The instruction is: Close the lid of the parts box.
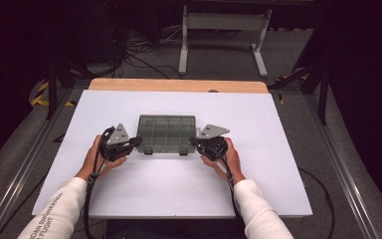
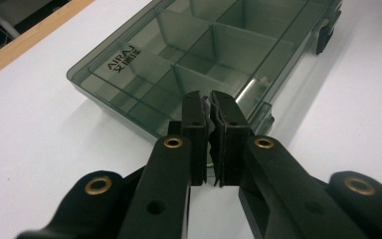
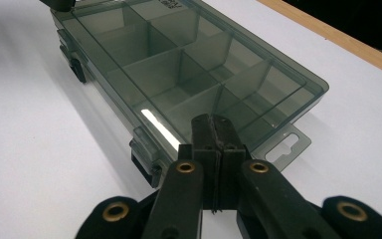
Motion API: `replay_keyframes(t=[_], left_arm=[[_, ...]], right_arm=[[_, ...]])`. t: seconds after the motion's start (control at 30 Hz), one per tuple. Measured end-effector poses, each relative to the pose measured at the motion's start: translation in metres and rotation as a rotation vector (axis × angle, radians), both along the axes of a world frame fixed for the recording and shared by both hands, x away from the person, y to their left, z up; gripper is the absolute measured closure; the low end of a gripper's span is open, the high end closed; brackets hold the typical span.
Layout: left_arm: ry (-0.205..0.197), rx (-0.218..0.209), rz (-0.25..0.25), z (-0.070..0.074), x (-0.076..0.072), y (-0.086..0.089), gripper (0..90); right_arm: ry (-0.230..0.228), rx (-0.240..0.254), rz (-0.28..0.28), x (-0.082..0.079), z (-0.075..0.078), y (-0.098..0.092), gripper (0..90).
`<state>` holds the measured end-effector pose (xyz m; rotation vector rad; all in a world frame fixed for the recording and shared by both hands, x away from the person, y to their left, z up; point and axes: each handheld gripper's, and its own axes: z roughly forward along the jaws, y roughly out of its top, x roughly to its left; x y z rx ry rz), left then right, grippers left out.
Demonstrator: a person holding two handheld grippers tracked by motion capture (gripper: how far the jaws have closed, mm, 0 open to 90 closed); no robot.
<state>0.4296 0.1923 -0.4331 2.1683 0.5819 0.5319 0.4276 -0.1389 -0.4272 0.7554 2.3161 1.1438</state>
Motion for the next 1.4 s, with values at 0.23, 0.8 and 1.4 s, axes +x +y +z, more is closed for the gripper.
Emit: replay_keyframes(t=[0.23, 0.8, 1.4], left_arm=[[-0.012, 0.005, -0.001, 0.001, -0.001, 0.000, 84.2], [-0.084, -0.063, -0.016, 0.014, -0.009, 0.007, 74.1], [-0.076, -0.072, 0.014, 0.010, -0.007, 0.007, 38.3]], right_arm=[[-0.002, 0.002, -0.003, 0.000, 0.000, 0.000, 90.0], [-0.049, 0.035, -0.022, -0.002, 0.011, -0.009, 87.7], [-0.059, 0.059, -0.038, -0.002, 0.012, -0.010, 62.1]])
